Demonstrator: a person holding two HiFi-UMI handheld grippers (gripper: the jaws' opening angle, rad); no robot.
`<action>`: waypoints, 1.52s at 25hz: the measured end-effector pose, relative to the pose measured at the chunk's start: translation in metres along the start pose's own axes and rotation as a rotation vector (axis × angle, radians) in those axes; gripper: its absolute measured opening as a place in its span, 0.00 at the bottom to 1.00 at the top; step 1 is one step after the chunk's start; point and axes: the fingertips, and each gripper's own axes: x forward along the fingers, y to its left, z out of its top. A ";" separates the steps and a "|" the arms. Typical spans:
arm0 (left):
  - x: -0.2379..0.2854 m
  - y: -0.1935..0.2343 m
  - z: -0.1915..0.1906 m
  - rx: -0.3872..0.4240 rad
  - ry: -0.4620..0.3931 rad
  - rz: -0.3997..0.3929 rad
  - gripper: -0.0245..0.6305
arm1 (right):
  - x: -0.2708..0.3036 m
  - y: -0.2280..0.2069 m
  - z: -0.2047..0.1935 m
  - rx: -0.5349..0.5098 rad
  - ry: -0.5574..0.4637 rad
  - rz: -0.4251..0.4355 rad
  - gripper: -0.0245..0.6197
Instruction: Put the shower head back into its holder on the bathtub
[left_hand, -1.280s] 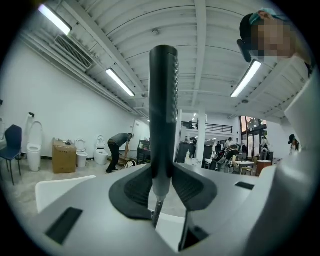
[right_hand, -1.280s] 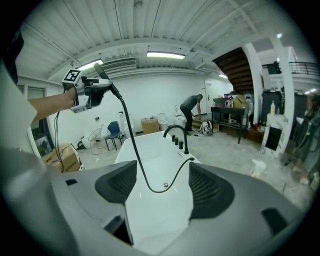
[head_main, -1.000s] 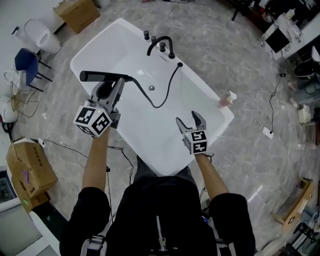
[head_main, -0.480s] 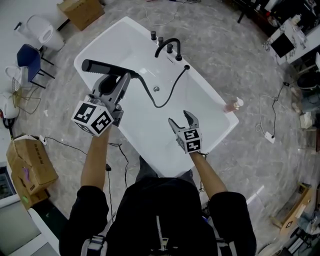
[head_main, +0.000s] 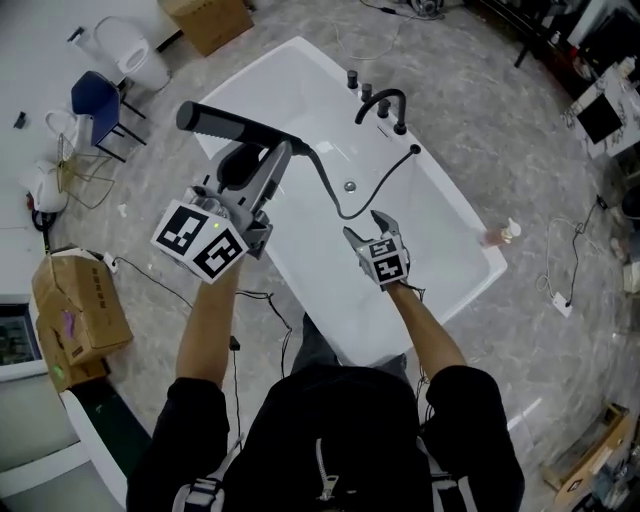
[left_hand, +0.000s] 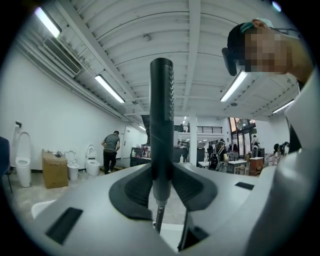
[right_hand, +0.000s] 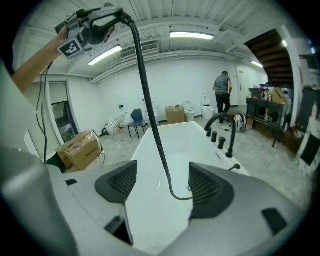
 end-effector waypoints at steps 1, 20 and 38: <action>-0.003 -0.002 0.006 -0.001 -0.009 0.003 0.25 | 0.010 0.001 0.000 -0.003 0.012 0.010 0.54; -0.106 0.021 0.065 0.000 -0.077 0.091 0.25 | 0.142 0.012 -0.047 0.164 0.165 -0.091 0.18; -0.087 0.058 -0.010 0.011 0.055 0.161 0.25 | 0.019 -0.095 0.064 -0.193 -0.018 -0.198 0.15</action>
